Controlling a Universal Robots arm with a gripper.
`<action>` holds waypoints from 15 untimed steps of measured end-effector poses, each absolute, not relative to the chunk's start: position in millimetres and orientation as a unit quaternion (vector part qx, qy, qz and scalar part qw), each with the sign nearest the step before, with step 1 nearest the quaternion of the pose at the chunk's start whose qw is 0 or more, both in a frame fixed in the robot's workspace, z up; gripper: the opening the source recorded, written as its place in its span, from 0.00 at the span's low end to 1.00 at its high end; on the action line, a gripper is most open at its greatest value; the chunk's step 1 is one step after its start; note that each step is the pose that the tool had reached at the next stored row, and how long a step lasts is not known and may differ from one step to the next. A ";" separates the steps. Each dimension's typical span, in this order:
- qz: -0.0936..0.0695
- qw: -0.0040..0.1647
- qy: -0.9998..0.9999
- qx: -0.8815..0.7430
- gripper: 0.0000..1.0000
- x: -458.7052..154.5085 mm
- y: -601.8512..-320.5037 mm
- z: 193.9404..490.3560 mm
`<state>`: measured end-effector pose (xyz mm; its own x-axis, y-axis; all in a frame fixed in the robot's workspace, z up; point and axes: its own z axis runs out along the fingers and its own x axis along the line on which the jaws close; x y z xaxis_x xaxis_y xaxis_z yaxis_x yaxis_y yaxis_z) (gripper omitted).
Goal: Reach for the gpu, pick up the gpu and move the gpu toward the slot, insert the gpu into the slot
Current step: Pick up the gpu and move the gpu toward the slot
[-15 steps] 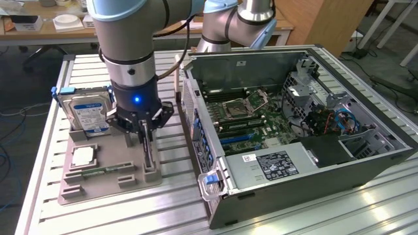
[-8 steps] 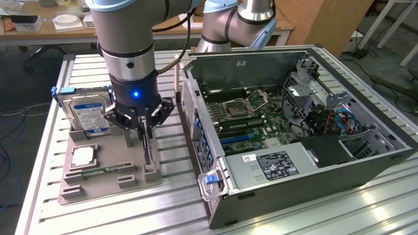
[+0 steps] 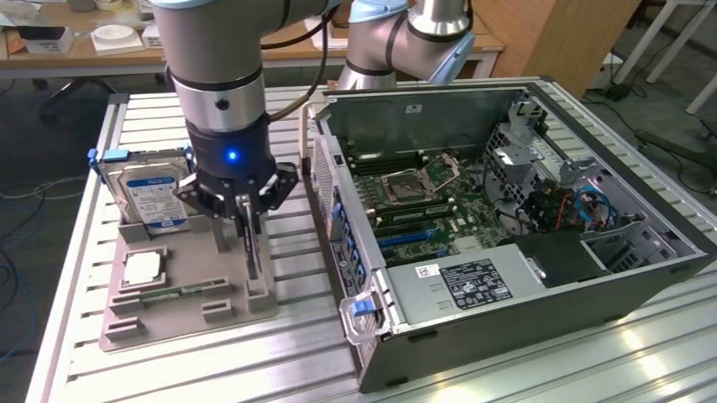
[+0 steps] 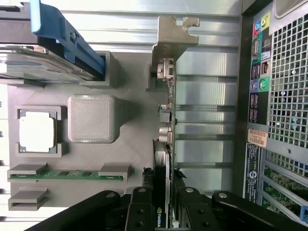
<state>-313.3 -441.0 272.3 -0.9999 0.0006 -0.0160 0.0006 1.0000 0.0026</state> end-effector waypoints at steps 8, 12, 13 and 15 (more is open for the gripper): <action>0.001 0.008 1.000 0.000 0.26 -313.3 -441.1 283.0; 0.001 0.008 1.000 0.000 0.26 -313.3 -441.0 288.5; 0.001 0.008 1.000 0.000 0.26 -313.3 -441.1 290.1; 0.001 0.008 1.000 0.000 0.26 -313.3 -441.0 292.9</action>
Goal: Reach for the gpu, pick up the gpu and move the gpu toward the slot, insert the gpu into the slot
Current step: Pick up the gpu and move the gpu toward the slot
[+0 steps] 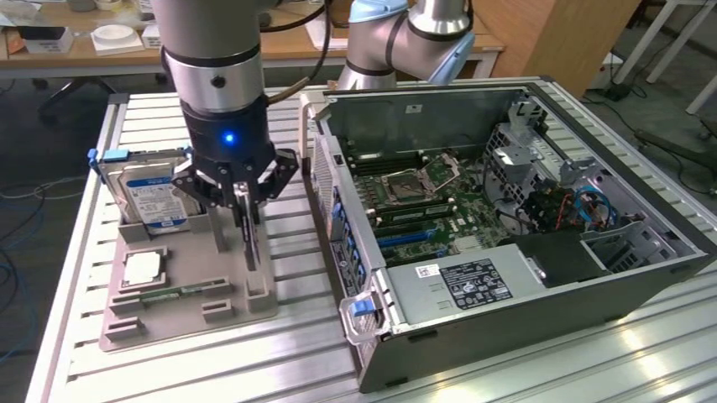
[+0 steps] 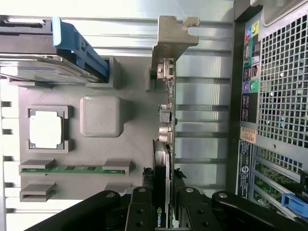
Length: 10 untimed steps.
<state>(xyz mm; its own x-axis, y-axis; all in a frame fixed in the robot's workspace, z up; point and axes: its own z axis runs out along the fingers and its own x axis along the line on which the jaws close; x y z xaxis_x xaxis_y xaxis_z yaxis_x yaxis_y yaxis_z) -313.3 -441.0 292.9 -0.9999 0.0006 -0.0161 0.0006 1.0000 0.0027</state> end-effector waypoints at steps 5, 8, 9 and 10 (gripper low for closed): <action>0.001 0.008 1.000 0.000 0.26 -313.3 -441.0 299.2; 0.001 0.008 1.000 0.000 0.26 -313.3 -441.1 301.6; 0.001 0.008 1.000 0.000 0.26 -313.3 -441.0 302.7; 0.001 0.008 1.000 0.000 0.26 -313.3 -441.1 304.0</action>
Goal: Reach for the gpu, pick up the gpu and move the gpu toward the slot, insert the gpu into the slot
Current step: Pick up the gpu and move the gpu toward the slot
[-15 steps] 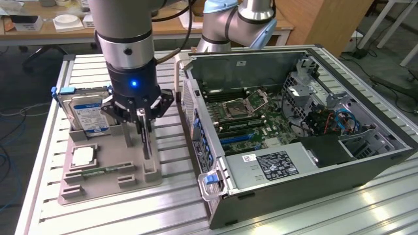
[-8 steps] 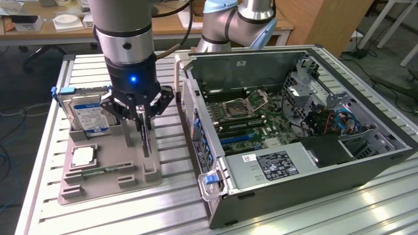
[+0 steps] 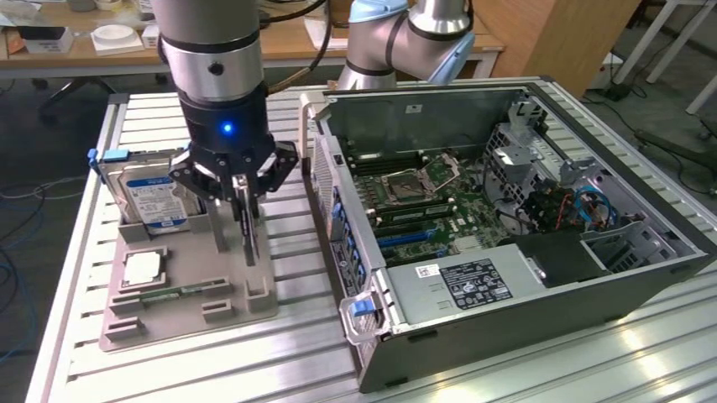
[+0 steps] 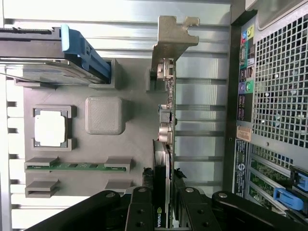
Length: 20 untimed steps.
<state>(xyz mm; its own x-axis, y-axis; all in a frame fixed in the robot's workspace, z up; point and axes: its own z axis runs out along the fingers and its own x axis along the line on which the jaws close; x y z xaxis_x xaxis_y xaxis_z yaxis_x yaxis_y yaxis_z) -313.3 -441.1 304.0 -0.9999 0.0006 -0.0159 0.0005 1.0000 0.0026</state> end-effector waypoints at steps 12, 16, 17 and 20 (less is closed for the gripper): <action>0.001 0.008 1.000 0.000 0.26 -313.3 -441.0 320.0; 0.001 0.008 1.000 0.000 0.26 -313.3 -441.0 325.5; 0.001 0.008 1.000 0.000 0.26 -313.3 -441.0 327.1; 0.001 0.008 1.000 0.000 0.26 -313.3 -441.1 331.9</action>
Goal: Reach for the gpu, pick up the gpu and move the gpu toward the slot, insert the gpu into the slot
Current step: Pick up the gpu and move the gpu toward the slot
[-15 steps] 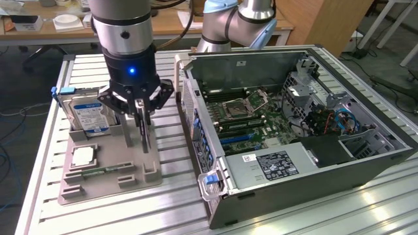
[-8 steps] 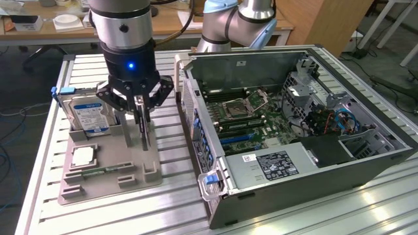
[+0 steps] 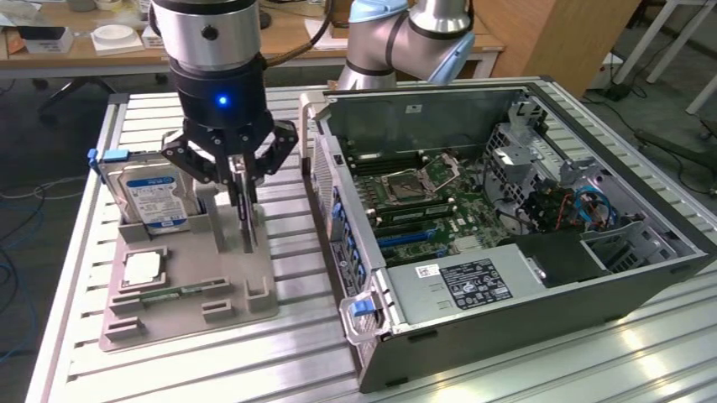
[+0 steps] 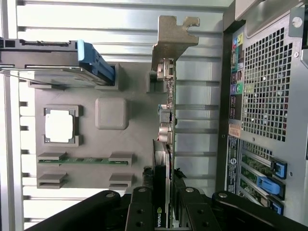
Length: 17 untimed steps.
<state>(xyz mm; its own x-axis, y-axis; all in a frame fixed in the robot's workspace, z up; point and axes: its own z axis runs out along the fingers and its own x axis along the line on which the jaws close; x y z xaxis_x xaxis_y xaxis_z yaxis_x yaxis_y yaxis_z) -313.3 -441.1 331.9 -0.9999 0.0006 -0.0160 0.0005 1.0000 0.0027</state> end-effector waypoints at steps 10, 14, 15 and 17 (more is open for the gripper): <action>0.001 0.008 1.000 0.000 0.26 -313.3 -441.0 346.3; 0.001 0.008 1.000 0.000 0.26 -313.3 -441.0 352.4; 0.001 0.008 1.000 0.000 0.26 -313.2 -441.1 354.0; 0.001 0.008 1.000 0.000 0.26 -313.2 -441.1 357.5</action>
<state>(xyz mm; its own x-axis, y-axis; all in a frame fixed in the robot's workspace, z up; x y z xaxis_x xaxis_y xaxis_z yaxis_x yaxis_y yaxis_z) -313.2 -441.1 357.5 -0.9999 0.0005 -0.0160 0.0005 1.0000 0.0027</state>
